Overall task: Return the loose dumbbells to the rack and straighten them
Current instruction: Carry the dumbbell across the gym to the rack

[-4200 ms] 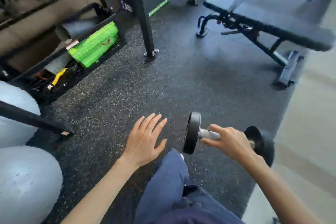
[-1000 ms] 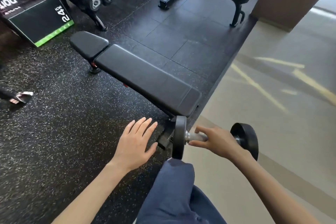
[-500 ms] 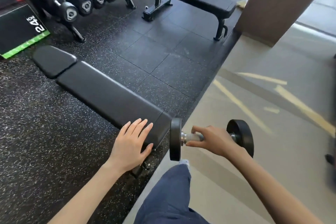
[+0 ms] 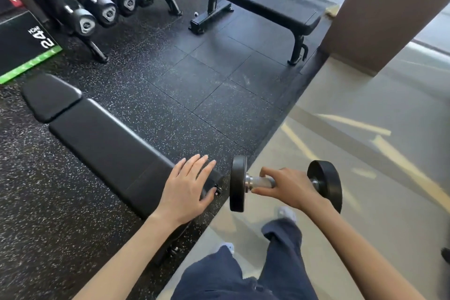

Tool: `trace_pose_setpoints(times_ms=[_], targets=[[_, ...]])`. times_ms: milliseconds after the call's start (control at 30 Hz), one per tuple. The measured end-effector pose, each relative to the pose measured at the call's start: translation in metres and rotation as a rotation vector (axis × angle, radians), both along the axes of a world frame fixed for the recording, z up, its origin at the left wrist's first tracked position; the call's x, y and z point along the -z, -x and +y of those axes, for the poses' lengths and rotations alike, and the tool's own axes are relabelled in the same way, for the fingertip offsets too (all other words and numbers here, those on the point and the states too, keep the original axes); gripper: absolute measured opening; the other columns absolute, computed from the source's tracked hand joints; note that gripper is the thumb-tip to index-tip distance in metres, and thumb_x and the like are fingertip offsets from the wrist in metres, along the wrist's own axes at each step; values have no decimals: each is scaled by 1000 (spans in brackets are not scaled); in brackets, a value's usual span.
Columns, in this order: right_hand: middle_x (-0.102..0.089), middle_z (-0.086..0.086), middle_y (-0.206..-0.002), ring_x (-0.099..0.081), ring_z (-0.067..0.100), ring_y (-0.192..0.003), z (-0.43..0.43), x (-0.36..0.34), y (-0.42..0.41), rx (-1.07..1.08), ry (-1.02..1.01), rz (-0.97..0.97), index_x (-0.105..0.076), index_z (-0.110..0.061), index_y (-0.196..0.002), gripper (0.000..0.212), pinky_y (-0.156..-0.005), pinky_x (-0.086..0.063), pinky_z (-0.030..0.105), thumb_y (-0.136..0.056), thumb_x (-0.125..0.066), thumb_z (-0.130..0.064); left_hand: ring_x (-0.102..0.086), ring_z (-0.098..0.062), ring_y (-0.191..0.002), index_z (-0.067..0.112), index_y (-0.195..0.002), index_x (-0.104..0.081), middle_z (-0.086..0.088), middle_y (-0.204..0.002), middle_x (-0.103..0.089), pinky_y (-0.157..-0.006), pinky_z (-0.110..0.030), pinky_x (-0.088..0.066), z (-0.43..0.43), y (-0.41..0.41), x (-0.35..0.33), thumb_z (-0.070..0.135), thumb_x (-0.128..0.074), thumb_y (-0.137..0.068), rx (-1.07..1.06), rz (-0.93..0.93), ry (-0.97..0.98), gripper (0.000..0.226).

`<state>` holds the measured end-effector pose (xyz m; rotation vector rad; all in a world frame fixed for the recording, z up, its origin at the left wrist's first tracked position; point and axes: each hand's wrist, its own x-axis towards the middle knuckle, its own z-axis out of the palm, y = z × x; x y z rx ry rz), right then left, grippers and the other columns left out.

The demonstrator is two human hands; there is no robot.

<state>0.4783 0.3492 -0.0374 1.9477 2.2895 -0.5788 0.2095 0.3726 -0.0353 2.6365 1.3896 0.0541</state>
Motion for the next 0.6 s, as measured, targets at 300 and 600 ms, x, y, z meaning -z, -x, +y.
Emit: trace_pose_setpoints(times_ms=[300, 600], targets=[[-65, -1, -84, -60, 22, -81, 100, 9, -130, -47, 25, 4, -49, -33, -99, 45, -57, -36, 31, -78, -46, -72, -47, -27, -127, 12, -134, -52, -8, -134, -54, -106, -46, -37, 74, -115, 17, 45, -36, -88, -114, 3, 17, 59], [-58, -4, -75, -61, 23, -78, 227, -9, -293, -113, -11, -15, -47, -33, -96, 45, -55, -35, 31, -76, -46, -74, -47, -25, -127, 13, -135, -51, -7, -134, -55, -106, -45, -37, 184, -278, 8, 47, -35, -88, -162, -7, 0, 60]])
